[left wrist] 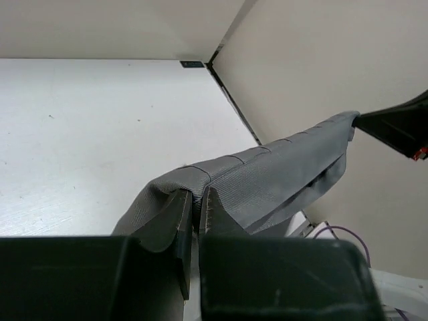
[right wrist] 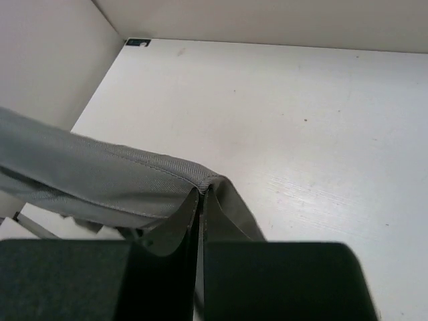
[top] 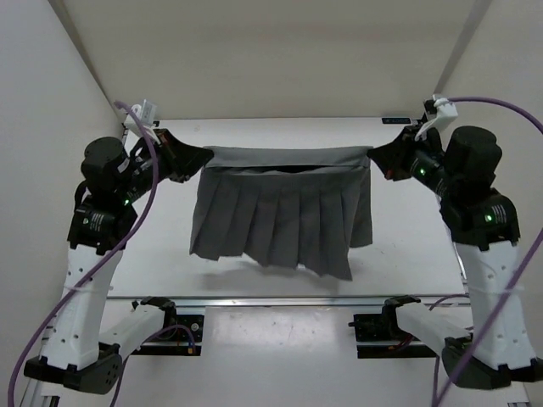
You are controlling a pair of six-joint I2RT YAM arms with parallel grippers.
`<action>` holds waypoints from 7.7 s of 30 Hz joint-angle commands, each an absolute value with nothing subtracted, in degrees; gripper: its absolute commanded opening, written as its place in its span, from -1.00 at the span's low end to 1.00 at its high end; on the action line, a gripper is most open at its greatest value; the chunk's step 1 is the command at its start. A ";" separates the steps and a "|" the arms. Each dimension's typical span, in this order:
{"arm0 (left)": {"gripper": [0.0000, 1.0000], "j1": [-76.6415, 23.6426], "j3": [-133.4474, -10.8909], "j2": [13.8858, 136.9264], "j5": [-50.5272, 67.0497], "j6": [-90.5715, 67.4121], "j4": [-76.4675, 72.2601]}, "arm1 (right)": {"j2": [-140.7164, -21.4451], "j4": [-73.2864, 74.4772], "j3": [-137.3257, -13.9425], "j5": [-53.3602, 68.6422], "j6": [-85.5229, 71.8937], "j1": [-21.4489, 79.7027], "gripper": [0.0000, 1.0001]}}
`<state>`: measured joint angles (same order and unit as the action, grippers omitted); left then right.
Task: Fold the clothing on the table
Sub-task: Flatten the skirt out, then fold the skirt
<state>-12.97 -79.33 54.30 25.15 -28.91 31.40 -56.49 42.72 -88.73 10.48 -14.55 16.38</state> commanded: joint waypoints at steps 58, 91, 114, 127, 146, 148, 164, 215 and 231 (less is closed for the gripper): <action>0.45 -19.96 -35.41 68.46 22.13 -29.79 30.17 | -72.59 64.18 -51.78 12.12 -27.85 8.01 -0.90; -0.85 -14.86 -84.63 116.62 18.64 -22.68 28.12 | -113.93 39.21 -94.25 7.20 -21.80 4.83 -0.82; 0.58 -30.40 -44.06 79.20 13.62 -31.19 25.41 | -87.27 41.93 -58.36 12.92 -16.17 -3.87 0.08; 0.59 -35.59 -38.94 79.37 19.51 -37.96 17.76 | -90.44 43.41 -56.08 13.89 -15.56 -0.88 0.08; 0.55 -37.97 -30.76 77.25 25.58 -43.94 13.72 | -90.97 42.19 -55.10 13.36 -15.12 -1.23 0.07; 0.51 -38.05 -31.37 77.69 25.49 -44.64 12.40 | -91.40 42.45 -55.20 12.83 -15.55 -0.97 0.06; -1.00 -38.06 -31.20 80.16 25.05 -44.30 12.65 | -92.54 41.13 -51.77 15.21 -16.08 2.37 -0.15; -1.00 -17.49 -53.09 77.18 20.13 -44.48 19.16 | -85.17 48.95 -69.09 14.67 -23.81 0.44 -1.00; -1.00 -15.29 -39.80 53.24 19.09 -49.22 29.89 | -61.95 60.14 -57.92 17.94 -29.62 4.05 -1.00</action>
